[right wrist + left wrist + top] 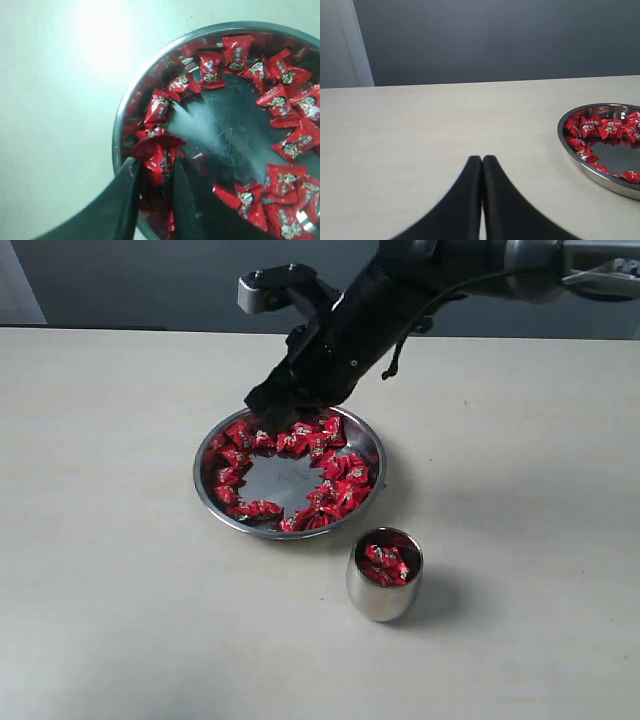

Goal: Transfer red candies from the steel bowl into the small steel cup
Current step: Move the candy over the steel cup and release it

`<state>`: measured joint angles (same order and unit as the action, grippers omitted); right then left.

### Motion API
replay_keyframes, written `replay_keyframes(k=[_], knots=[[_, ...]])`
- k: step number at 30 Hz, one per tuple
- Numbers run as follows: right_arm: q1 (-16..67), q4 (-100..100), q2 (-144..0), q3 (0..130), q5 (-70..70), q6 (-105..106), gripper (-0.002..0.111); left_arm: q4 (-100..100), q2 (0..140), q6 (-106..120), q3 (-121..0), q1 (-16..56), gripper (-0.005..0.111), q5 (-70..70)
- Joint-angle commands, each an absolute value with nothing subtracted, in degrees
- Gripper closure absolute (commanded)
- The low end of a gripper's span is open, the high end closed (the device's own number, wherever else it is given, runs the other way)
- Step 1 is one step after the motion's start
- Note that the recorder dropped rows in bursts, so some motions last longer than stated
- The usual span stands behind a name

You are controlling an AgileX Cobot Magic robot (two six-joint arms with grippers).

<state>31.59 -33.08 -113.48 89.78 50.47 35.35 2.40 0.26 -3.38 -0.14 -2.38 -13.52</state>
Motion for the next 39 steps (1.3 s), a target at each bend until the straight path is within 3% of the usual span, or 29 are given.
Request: replay_keyframes(k=[1,13,33,36,39], knots=[[31.3,-32.9,-102.9,78.7,48.0,34.2,0.109,2.3,0.0,-3.5,0.0,-2.0,0.106,-13.3],[31.3,-36.3,-86.4,50.7,34.7,33.2,0.109,2.3,0.0,-3.5,0.0,-2.0,0.106,-13.3],[31.3,-32.6,-86.0,45.4,35.4,33.8,0.109,2.3,0.0,-3.5,0.0,-2.0,0.106,-13.3],[31.3,-31.4,-86.0,45.4,36.1,34.0,0.102,2.3,0.0,-3.5,0.0,-2.0,0.106,-13.3],[31.3,-30.3,-86.0,45.4,36.2,34.0,0.086,2.3,0.0,-3.5,0.0,-2.0,0.106,-13.3]])
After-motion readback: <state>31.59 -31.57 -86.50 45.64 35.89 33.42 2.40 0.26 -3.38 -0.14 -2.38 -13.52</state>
